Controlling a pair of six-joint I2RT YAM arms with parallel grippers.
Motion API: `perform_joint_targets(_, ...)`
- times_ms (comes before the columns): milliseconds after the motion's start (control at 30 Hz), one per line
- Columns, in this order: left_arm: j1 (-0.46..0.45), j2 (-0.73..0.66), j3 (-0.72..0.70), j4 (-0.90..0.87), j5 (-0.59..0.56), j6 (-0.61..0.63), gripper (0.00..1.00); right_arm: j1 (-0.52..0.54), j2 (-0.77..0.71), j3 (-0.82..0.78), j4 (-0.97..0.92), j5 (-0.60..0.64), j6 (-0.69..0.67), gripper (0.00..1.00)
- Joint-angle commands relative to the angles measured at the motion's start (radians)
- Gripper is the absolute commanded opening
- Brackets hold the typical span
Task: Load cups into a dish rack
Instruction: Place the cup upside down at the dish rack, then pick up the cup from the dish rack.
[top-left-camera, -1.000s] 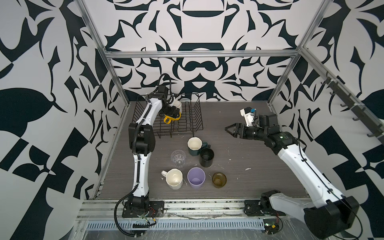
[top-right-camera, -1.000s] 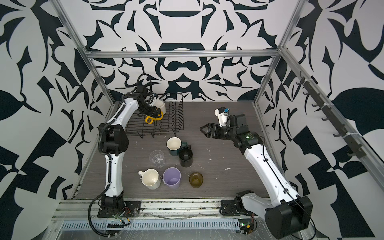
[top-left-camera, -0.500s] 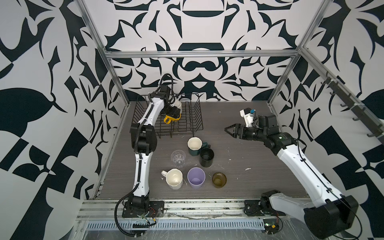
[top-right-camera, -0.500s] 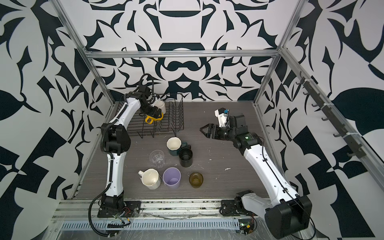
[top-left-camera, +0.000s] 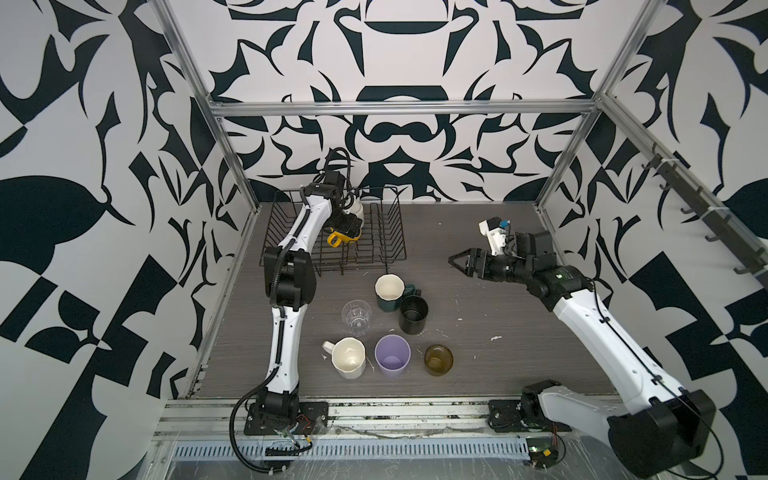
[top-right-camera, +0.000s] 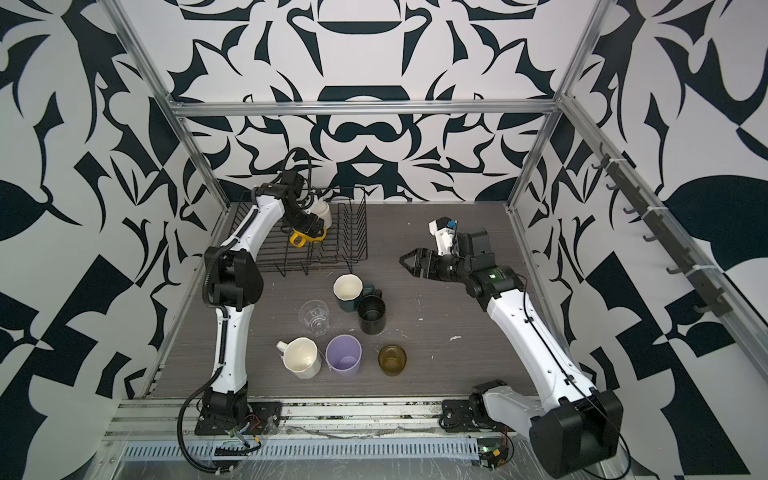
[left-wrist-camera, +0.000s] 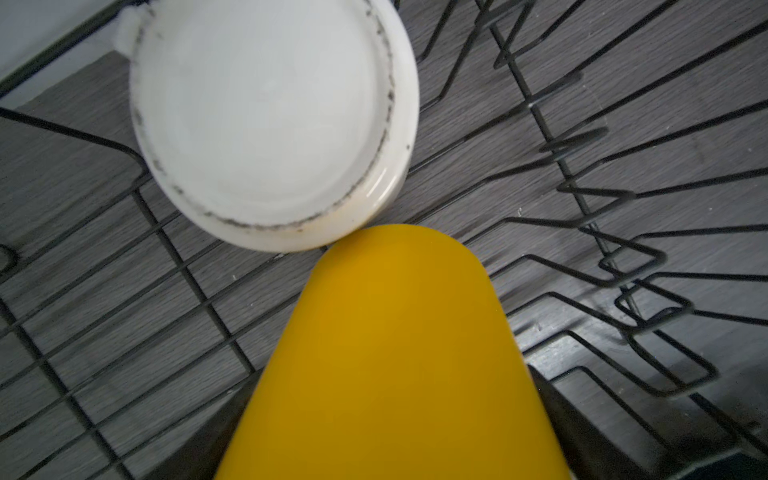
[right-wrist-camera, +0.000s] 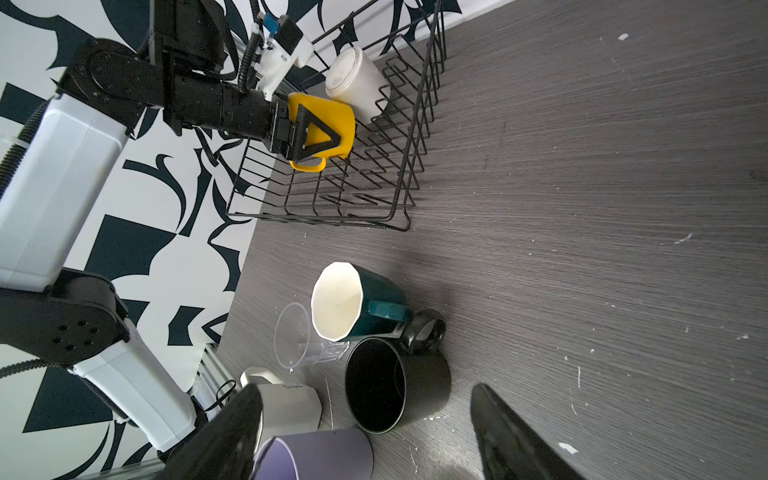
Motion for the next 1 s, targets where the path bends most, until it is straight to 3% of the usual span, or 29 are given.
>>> perform_joint_targets(0,-0.027,0.047,-0.010,-0.068,0.020,0.023,0.74,-0.003,-0.010,0.000,0.040,-0.018,0.009,0.81)
perform_joint_targets(233,-0.030,0.046,-0.014,-0.064,0.017,0.024,0.79,-0.004,-0.010,-0.004,0.045,-0.021,0.014,0.81)
perform_joint_targets(300,-0.031,0.043,-0.016,-0.062,0.017,0.024,1.00,-0.005,-0.010,-0.007,0.046,-0.022,0.014,0.81)
perform_joint_targets(800,-0.032,-0.022,-0.053,-0.015,0.039,0.013,1.00,-0.004,-0.018,-0.018,0.050,-0.021,0.016,0.81)
perform_joint_targets(967,-0.033,-0.044,-0.055,-0.021,0.014,0.035,0.91,-0.004,-0.024,-0.020,0.050,-0.020,0.019,0.81)
